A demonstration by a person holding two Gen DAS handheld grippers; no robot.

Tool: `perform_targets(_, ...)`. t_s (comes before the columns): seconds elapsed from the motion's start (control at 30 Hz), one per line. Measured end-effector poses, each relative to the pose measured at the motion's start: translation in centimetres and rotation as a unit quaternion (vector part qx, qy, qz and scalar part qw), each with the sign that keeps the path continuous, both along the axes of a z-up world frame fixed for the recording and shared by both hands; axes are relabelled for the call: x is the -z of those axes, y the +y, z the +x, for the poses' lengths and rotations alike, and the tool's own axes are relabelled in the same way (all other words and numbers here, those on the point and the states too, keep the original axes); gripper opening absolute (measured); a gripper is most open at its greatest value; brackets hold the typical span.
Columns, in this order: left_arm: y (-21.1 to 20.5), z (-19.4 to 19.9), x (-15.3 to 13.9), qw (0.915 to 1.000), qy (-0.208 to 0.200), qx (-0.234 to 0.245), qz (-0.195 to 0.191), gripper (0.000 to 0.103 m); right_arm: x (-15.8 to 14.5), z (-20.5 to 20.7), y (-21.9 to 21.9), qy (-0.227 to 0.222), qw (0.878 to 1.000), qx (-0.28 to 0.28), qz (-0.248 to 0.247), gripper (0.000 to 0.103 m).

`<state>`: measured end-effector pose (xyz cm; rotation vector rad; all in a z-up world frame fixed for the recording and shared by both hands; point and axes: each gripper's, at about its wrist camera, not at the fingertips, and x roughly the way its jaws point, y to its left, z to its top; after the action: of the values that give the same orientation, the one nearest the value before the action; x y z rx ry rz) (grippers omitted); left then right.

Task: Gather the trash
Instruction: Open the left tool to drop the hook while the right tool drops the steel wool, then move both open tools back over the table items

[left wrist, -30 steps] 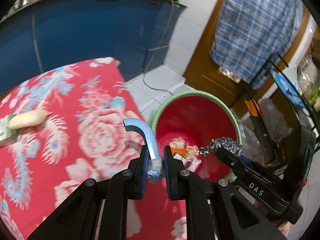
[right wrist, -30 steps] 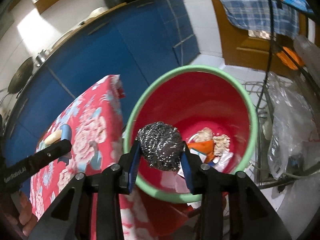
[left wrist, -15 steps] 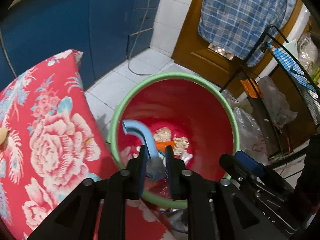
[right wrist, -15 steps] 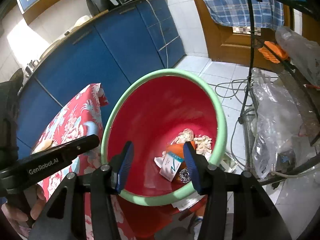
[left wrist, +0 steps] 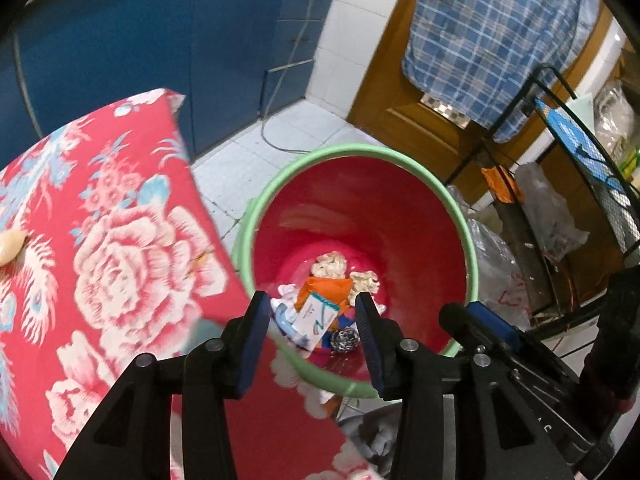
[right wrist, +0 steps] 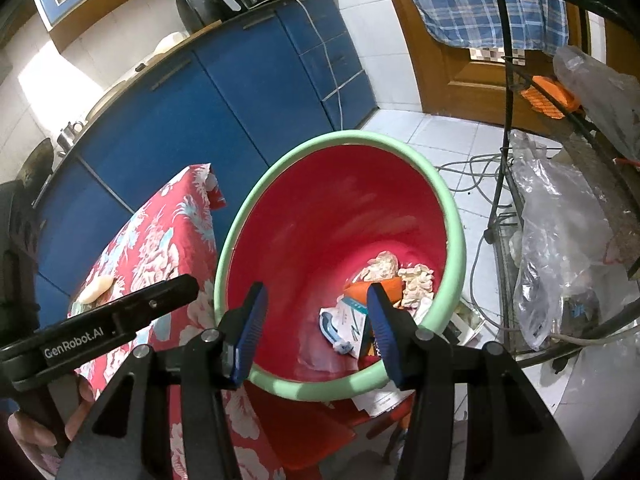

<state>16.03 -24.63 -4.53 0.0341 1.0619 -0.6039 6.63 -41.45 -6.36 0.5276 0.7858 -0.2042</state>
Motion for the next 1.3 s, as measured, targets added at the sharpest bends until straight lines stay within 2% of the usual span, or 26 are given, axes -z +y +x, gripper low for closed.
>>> perform_targets(0.2, 2.2, -0.5, -0.5, 0.9994, -0.018, -0.03, 0.002, 0.045, -0.1, -0.2, 0.7, 0.0, 1.0, -0.008, 0.005, 0.054)
perform_targets(0.43, 4.7, -0.7, -0.9, 0.9974, -0.037, -0.061, 0.01, 0.045, -1.0, -0.7, 1.5, -0.003, 1.0, -0.012, -0.004, 0.065)
perform_targets(0.8, 8.9, -1.2, -1.0, 0.9942, -0.041, -0.098, 0.015, 0.045, -2.5, -0.9, 3.7, -0.002, 0.999, -0.036, -0.014, 0.073)
perform_targets(1.3, 17.0, -0.3, -2.5, 0.9814, -0.067, -0.177, 0.033, 0.046, -5.2, 2.3, 9.9, -0.019, 0.992, -0.12, -0.031, 0.075)
